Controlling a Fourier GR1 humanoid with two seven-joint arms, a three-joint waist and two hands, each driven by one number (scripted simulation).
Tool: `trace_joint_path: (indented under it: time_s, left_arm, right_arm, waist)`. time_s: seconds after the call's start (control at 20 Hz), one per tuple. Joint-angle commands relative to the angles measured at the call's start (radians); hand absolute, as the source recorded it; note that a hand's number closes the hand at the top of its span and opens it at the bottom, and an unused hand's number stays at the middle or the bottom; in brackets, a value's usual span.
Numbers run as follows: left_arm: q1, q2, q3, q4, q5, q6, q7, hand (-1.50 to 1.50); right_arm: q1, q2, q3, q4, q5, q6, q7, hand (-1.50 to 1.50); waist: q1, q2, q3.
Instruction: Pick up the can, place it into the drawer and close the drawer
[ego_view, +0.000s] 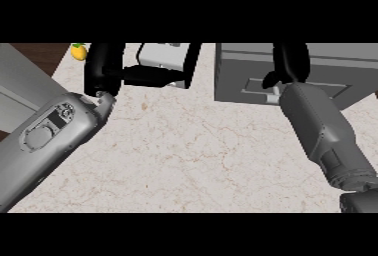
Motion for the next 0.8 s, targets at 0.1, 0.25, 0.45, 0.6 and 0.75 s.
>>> trace_joint_path:
  time_s: [0.1, 0.25, 0.45, 0.6, 0.75]
  left_arm:
    - [0.043, 0.011, 0.003, -0.042, -0.022, -0.006, -0.015, -1.50]
    - [0.039, 0.012, -0.009, -0.045, -0.036, -0.008, -0.001, -1.50]
    - [0.071, 0.034, 0.012, -0.087, -0.026, -0.003, 0.002, -1.50]
    - [0.092, 0.035, 0.034, -0.072, -0.019, -0.008, -0.016, -1.50]
    - [0.130, 0.035, 0.031, -0.087, -0.026, -0.006, -0.033, -1.50]
  right_arm:
    - [-0.092, -0.018, -0.050, 0.049, -0.048, 0.020, -0.052, -1.50]
    - [-0.077, 0.054, -0.090, 0.033, -0.102, -0.028, -0.094, -1.50]
    - [-0.116, 0.053, -0.185, 0.008, -0.218, 0.050, -0.187, -1.50]
    - [-0.112, 0.094, -0.243, -0.012, -0.292, 0.051, -0.257, -1.50]
    - [-0.137, 0.091, -0.298, -0.017, -0.360, 0.119, -0.307, -1.50]
  waist:
    - [0.019, 0.014, 0.004]
    - [0.013, 0.013, 0.006]
    - [0.018, 0.005, 0.007]
    - [0.004, 0.005, 0.007]
    - [-0.002, 0.001, 0.006]
